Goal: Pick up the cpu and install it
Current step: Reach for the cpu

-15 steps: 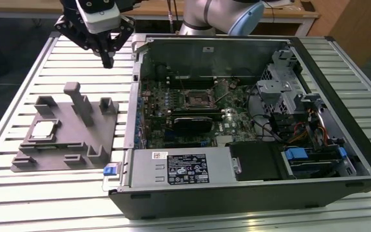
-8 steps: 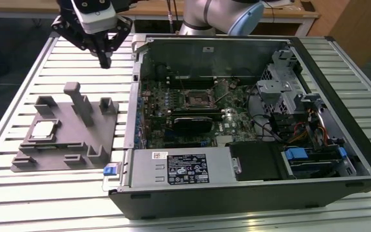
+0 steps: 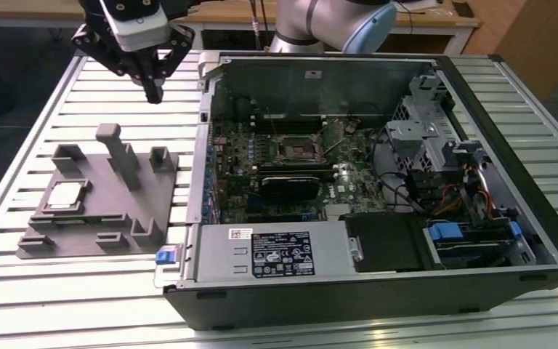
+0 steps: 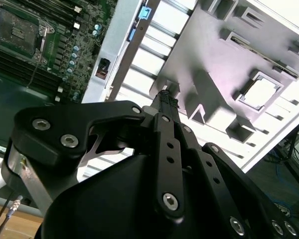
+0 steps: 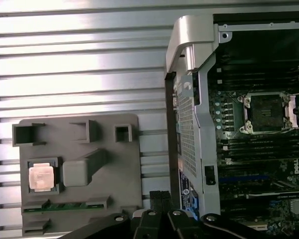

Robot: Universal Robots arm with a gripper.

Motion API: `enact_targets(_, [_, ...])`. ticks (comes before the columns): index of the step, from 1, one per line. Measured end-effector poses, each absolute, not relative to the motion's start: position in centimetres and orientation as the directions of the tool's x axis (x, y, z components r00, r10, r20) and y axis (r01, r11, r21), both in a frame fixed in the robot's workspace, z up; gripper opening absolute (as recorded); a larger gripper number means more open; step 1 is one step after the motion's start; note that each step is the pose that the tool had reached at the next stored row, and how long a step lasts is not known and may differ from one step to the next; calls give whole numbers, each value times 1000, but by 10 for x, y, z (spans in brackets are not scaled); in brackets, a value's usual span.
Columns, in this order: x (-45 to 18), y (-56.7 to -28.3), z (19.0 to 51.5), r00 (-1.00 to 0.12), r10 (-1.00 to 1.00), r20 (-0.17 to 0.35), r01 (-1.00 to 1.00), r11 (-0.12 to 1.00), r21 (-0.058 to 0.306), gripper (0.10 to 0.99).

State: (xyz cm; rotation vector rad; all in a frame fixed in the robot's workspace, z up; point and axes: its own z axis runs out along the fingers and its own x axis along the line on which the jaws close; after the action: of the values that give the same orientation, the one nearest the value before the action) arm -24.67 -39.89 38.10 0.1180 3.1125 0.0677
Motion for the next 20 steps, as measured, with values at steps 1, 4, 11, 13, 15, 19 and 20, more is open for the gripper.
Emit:
enact_targets(1, [-247, -399, 381, -997, 76, -24, 75, 996, 44, 106])
enact_targets(4, [-249, -399, 381, -997, 76, -24, 75, 996, 44, 106])
enact_targets(11, [-254, -399, 380, -997, 76, -24, 75, 996, 44, 106])
enact_targets(13, [-255, -399, 380, -997, 76, -24, 75, 996, 44, 106])
enact_targets(15, [-256, -399, 380, -997, 76, -24, 75, 996, 44, 106])
enact_targets(19, [-259, -399, 380, -997, 76, -25, 75, 996, 44, 106])
enact_targets(20, [-259, -399, 380, -997, 76, -24, 75, 996, 44, 106])
